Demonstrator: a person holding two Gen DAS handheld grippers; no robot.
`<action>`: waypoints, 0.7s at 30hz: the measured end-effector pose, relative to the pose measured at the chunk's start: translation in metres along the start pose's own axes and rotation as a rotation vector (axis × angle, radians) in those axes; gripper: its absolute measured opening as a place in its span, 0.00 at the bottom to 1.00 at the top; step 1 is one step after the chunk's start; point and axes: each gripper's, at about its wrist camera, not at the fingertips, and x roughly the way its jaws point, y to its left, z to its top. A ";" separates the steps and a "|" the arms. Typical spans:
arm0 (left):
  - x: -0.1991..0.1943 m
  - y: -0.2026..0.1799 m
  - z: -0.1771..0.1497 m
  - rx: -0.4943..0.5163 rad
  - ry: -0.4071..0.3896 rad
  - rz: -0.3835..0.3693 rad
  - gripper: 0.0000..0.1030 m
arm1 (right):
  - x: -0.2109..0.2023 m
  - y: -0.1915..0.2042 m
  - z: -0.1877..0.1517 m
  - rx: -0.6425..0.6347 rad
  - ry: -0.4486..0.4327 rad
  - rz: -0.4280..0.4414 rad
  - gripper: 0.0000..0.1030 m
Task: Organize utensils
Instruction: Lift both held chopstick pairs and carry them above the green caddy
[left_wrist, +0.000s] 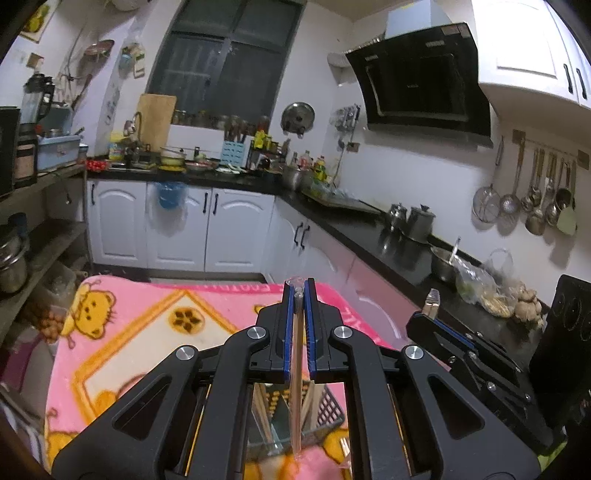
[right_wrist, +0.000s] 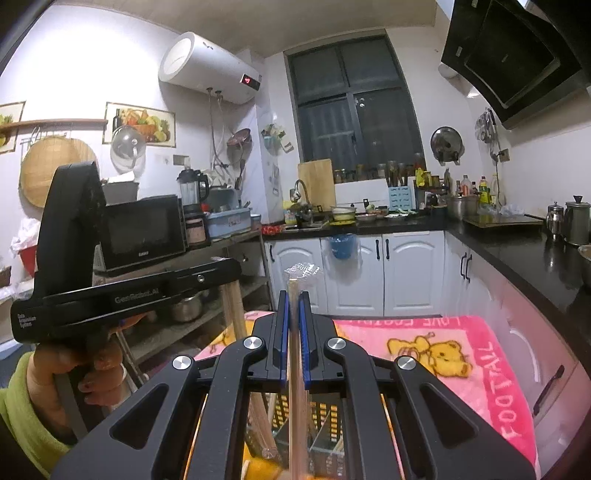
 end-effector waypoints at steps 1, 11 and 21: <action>0.000 0.003 0.003 -0.004 -0.009 0.006 0.03 | 0.002 0.000 0.003 -0.002 -0.007 -0.004 0.06; 0.005 0.018 0.014 0.018 -0.056 0.084 0.03 | 0.024 -0.002 0.022 -0.022 -0.050 -0.015 0.06; 0.019 0.040 0.003 -0.019 -0.044 0.093 0.03 | 0.055 0.003 0.015 -0.046 -0.048 -0.012 0.06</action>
